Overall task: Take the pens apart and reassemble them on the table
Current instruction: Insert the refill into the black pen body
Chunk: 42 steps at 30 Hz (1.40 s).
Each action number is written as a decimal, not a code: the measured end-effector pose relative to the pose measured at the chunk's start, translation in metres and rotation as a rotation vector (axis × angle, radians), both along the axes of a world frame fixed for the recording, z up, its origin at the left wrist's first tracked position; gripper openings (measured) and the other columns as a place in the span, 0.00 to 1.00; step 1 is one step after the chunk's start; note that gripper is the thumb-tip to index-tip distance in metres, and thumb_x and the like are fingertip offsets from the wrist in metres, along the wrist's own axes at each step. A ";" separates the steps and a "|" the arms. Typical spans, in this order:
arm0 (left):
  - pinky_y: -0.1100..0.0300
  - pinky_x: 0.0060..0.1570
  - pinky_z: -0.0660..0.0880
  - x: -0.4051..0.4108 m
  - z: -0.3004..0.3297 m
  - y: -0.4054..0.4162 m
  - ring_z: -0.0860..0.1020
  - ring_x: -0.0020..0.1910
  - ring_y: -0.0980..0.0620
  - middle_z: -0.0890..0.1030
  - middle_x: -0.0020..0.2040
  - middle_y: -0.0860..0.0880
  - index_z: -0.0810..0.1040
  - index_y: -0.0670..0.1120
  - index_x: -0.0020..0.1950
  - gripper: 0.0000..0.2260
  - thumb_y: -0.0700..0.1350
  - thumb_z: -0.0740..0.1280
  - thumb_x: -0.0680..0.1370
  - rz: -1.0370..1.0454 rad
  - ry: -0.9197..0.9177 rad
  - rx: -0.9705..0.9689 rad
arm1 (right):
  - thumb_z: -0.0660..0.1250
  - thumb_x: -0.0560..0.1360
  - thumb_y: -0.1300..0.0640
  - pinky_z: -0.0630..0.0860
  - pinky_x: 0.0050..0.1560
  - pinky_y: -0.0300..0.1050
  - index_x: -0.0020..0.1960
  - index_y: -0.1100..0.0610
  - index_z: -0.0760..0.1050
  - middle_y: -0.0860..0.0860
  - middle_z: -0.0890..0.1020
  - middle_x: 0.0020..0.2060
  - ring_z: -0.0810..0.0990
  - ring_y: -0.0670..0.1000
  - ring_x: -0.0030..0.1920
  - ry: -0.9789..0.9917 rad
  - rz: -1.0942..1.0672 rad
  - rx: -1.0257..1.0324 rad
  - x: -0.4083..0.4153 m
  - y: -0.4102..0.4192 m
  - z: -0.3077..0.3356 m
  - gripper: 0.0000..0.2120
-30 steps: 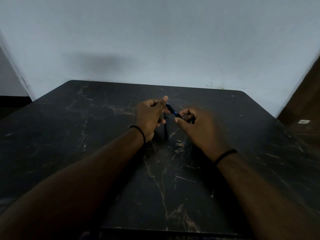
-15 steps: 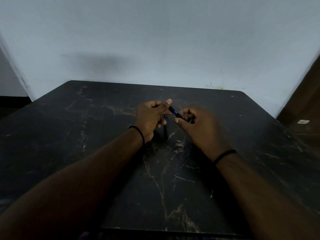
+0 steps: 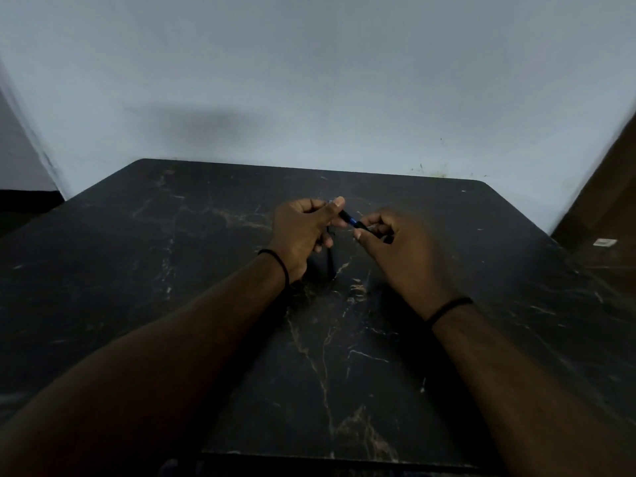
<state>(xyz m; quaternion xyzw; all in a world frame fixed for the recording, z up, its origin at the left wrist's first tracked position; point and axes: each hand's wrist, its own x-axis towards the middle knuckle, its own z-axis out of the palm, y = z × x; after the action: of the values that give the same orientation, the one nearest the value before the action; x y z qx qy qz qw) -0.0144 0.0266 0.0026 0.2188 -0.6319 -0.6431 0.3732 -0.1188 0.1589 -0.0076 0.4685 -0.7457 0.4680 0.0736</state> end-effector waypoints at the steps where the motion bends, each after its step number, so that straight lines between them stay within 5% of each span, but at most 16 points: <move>1: 0.64 0.19 0.65 0.000 0.000 0.000 0.72 0.21 0.54 0.85 0.40 0.41 0.82 0.36 0.47 0.13 0.48 0.72 0.76 0.002 0.002 0.000 | 0.72 0.75 0.49 0.67 0.36 0.32 0.45 0.42 0.79 0.39 0.79 0.34 0.77 0.33 0.38 0.003 -0.006 0.006 -0.001 0.000 -0.001 0.03; 6: 0.63 0.20 0.65 0.001 0.001 0.000 0.72 0.22 0.54 0.85 0.41 0.41 0.82 0.38 0.46 0.11 0.47 0.71 0.76 -0.007 0.006 -0.004 | 0.71 0.76 0.48 0.67 0.37 0.31 0.46 0.42 0.79 0.39 0.80 0.34 0.78 0.34 0.37 -0.005 0.005 0.006 -0.001 0.000 -0.002 0.01; 10: 0.64 0.21 0.66 0.003 0.002 0.001 0.72 0.22 0.54 0.85 0.43 0.40 0.81 0.37 0.49 0.11 0.46 0.70 0.77 -0.015 0.010 -0.002 | 0.67 0.77 0.45 0.77 0.43 0.43 0.45 0.41 0.79 0.43 0.84 0.37 0.81 0.41 0.40 -0.074 0.038 -0.012 -0.001 -0.002 -0.003 0.03; 16: 0.64 0.20 0.66 0.002 0.001 0.000 0.73 0.22 0.55 0.85 0.45 0.40 0.81 0.36 0.52 0.11 0.45 0.69 0.78 -0.025 0.012 0.013 | 0.69 0.76 0.46 0.80 0.46 0.48 0.45 0.37 0.77 0.44 0.83 0.38 0.82 0.44 0.41 -0.128 0.041 -0.008 -0.003 -0.006 -0.005 0.03; 23: 0.64 0.21 0.65 0.002 0.001 0.000 0.72 0.22 0.55 0.85 0.45 0.40 0.82 0.38 0.50 0.09 0.44 0.69 0.78 -0.063 0.023 0.020 | 0.74 0.74 0.53 0.70 0.40 0.37 0.42 0.44 0.74 0.44 0.80 0.38 0.77 0.43 0.39 -0.133 0.010 -0.024 -0.004 -0.005 -0.005 0.09; 35: 0.63 0.21 0.66 0.000 -0.001 -0.001 0.73 0.23 0.54 0.86 0.44 0.42 0.82 0.37 0.51 0.10 0.45 0.69 0.78 -0.050 0.020 0.013 | 0.60 0.80 0.44 0.77 0.40 0.53 0.38 0.47 0.75 0.47 0.80 0.33 0.78 0.48 0.35 -0.014 -0.050 0.065 -0.005 -0.007 -0.007 0.15; 38: 0.63 0.21 0.66 0.001 -0.001 -0.001 0.73 0.23 0.54 0.85 0.43 0.43 0.82 0.38 0.50 0.09 0.44 0.69 0.78 -0.052 0.027 0.024 | 0.69 0.76 0.45 0.76 0.41 0.44 0.42 0.42 0.73 0.44 0.80 0.37 0.79 0.44 0.39 -0.090 -0.012 0.007 -0.004 -0.008 -0.007 0.06; 42: 0.63 0.20 0.66 0.000 -0.001 -0.001 0.72 0.22 0.54 0.85 0.44 0.40 0.82 0.39 0.49 0.08 0.44 0.69 0.78 -0.049 0.028 0.012 | 0.71 0.75 0.51 0.75 0.41 0.44 0.41 0.44 0.73 0.45 0.80 0.37 0.79 0.46 0.39 -0.082 -0.012 0.023 -0.007 -0.008 -0.008 0.08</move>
<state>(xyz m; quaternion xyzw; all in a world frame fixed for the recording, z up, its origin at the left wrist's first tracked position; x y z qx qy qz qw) -0.0145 0.0257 0.0015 0.1966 -0.6279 -0.6587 0.3649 -0.1256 0.1506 -0.0157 0.4453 -0.7562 0.4777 0.0401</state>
